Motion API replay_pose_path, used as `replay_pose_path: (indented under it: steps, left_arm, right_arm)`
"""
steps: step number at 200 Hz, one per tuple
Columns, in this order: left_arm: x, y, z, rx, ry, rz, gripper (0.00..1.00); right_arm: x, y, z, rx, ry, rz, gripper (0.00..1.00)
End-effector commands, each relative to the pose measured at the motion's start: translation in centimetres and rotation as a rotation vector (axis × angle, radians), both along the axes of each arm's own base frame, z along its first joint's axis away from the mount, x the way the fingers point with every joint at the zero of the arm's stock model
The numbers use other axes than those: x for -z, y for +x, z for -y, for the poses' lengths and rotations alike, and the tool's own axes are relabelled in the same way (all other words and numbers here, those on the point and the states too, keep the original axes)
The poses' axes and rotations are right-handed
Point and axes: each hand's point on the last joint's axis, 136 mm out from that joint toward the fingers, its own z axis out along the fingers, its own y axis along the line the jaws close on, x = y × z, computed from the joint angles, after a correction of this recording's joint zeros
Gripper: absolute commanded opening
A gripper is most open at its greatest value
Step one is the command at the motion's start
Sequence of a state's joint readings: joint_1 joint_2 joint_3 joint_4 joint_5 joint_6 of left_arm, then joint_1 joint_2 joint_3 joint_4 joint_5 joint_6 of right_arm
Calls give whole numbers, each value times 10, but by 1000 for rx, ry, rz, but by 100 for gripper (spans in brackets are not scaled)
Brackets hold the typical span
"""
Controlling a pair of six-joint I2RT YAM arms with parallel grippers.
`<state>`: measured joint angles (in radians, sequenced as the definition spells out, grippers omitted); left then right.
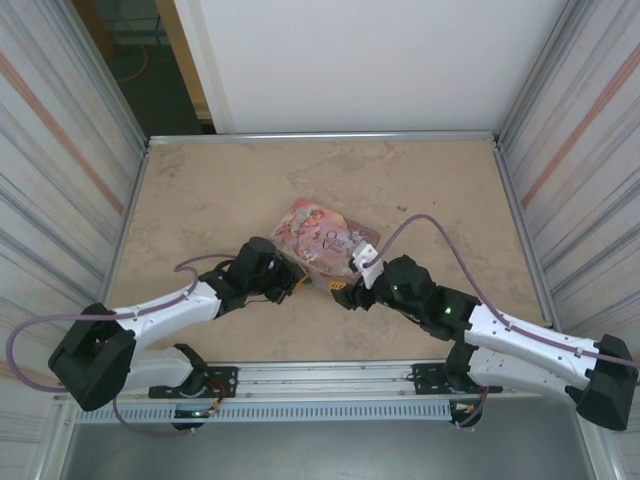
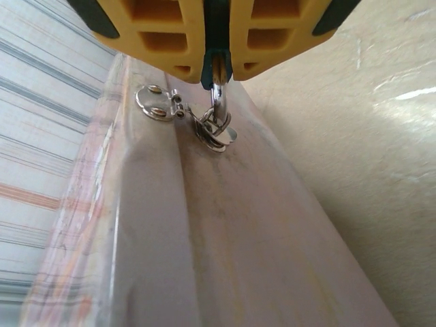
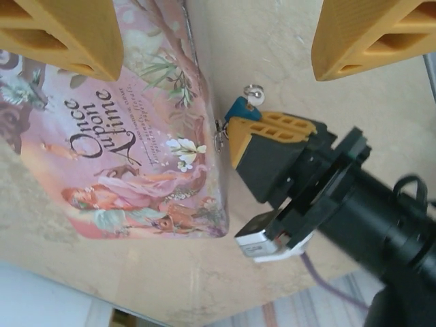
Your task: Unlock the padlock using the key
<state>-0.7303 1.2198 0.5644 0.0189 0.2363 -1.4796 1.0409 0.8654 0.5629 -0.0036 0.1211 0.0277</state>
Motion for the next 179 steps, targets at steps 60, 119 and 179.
replay_pose_path:
  steps: [60, 119, 179]
  left_arm:
    - [-21, -4, 0, -39, -19, -45, 0]
    - [-21, -4, -1, -54, -28, -48, 0]
    - [-19, -5, -3, -63, -32, -51, 0]
  right_arm:
    - [35, -16, -33, -173, -445, 470, 67]
    - [58, -14, -58, -177, -482, 484, 55]
    - [73, -11, -71, -161, -481, 461, 47]
